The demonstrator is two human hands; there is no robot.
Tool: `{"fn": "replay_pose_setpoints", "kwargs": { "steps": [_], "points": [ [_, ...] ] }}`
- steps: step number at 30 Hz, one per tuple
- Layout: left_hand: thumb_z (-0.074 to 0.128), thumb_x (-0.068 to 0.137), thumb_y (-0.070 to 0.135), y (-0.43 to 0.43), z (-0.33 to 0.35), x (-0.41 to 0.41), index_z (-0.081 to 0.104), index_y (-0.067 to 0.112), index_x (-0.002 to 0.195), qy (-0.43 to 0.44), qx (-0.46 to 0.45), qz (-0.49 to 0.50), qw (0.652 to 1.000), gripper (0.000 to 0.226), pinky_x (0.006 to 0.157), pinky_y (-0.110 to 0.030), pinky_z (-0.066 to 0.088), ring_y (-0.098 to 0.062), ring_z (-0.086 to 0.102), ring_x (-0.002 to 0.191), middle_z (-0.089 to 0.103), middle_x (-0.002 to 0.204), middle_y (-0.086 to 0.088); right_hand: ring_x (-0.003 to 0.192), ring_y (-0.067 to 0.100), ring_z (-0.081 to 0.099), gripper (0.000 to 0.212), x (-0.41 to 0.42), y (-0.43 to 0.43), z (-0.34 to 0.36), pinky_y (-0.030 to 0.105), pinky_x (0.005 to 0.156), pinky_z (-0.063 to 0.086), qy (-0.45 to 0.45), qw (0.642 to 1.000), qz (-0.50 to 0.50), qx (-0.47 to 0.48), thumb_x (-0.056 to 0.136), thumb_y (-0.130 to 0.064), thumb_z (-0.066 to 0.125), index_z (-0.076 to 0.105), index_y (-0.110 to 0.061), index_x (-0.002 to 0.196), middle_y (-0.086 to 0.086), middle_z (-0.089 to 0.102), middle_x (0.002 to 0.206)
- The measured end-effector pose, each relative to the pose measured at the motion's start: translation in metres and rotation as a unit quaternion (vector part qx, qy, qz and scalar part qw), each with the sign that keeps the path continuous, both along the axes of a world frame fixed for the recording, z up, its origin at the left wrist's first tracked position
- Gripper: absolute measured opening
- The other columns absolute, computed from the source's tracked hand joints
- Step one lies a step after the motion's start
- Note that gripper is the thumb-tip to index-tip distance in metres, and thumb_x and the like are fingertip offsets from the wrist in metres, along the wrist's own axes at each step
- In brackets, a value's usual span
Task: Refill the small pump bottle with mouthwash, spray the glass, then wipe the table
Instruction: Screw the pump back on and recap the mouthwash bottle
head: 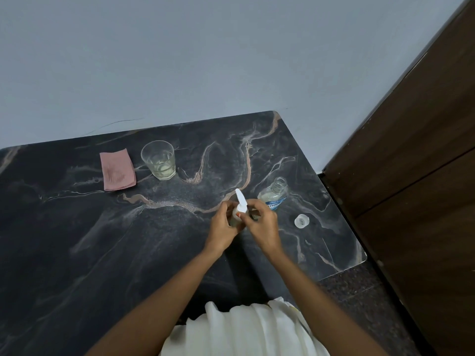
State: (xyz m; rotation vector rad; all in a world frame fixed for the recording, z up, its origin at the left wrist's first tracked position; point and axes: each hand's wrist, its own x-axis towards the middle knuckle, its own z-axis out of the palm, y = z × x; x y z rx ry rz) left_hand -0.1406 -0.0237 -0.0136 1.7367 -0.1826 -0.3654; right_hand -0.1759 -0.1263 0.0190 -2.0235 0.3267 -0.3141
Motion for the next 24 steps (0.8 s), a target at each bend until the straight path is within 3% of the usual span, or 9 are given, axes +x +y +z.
{"fn": "replay_pose_setpoints", "kwargs": {
  "steps": [2,5,9,12,17,20,24],
  "points": [
    [0.071,0.072,0.003,0.000,0.000,0.000,0.046,0.039,0.089,-0.002,0.001,-0.001,1.000,0.046,0.069,-0.008,0.048,0.009,0.059,0.085,0.059,0.092,0.016,0.079,0.010,0.058,0.021,0.000,0.004,-0.001,0.013,0.069,0.046,0.003,1.000,-0.027,-0.005,0.073,-0.007,0.071,0.062,-0.011,0.091,-0.003,0.061,0.088],
    [0.070,0.074,0.007,0.000,0.000,0.000,0.047,0.035,0.092,-0.004,0.007,0.002,1.000,0.041,0.070,-0.018,0.051,-0.001,0.060,0.088,0.058,0.094,0.014,0.080,0.007,0.054,0.026,-0.002,0.009,-0.001,0.009,0.066,0.043,0.001,0.999,-0.048,-0.026,0.073,-0.014,0.073,0.059,-0.014,0.094,-0.007,0.057,0.090],
    [0.070,0.074,0.007,0.000,-0.001,0.000,0.047,0.031,0.097,0.004,-0.003,0.000,1.000,0.040,0.072,-0.020,0.052,-0.004,0.059,0.090,0.057,0.095,0.013,0.097,0.009,0.054,0.038,-0.003,0.008,0.000,0.011,0.077,0.040,0.023,1.000,-0.007,0.005,0.077,-0.013,0.068,0.057,-0.015,0.114,-0.005,0.060,0.104],
    [0.071,0.073,0.007,0.000,-0.001,0.000,0.047,0.027,0.101,0.003,-0.004,-0.005,1.000,0.042,0.077,-0.021,0.050,-0.005,0.058,0.093,0.057,0.095,0.015,0.103,0.016,0.053,0.035,-0.006,0.002,-0.002,0.012,0.077,0.040,0.045,0.999,0.025,0.010,0.084,-0.010,0.060,0.058,-0.015,0.118,0.002,0.063,0.110],
    [0.071,0.072,0.007,0.000,-0.002,0.000,0.047,0.025,0.102,-0.004,-0.001,-0.005,1.000,0.042,0.076,-0.021,0.051,-0.007,0.059,0.092,0.058,0.098,0.009,0.094,0.019,0.057,0.027,-0.006,0.002,-0.002,0.026,0.080,0.047,0.039,0.999,-0.008,0.006,0.082,-0.007,0.063,0.061,-0.009,0.109,0.004,0.065,0.100],
    [0.071,0.073,0.009,0.000,-0.003,0.001,0.047,0.028,0.101,-0.008,0.004,-0.004,1.000,0.042,0.077,-0.020,0.049,-0.005,0.058,0.092,0.058,0.099,0.008,0.084,0.017,0.059,0.020,-0.005,0.006,-0.001,0.026,0.075,0.050,0.029,0.999,-0.034,-0.001,0.078,-0.008,0.067,0.061,-0.009,0.097,0.000,0.064,0.089],
    [0.069,0.075,0.009,0.000,-0.005,0.001,0.047,0.031,0.099,-0.011,0.009,0.001,1.000,0.039,0.073,-0.016,0.050,-0.004,0.059,0.091,0.058,0.098,0.012,0.088,0.018,0.056,0.021,-0.005,0.011,-0.001,0.027,0.076,0.045,0.025,0.999,-0.031,-0.032,0.080,-0.011,0.066,0.060,-0.008,0.100,0.005,0.064,0.095]
  ]
}}
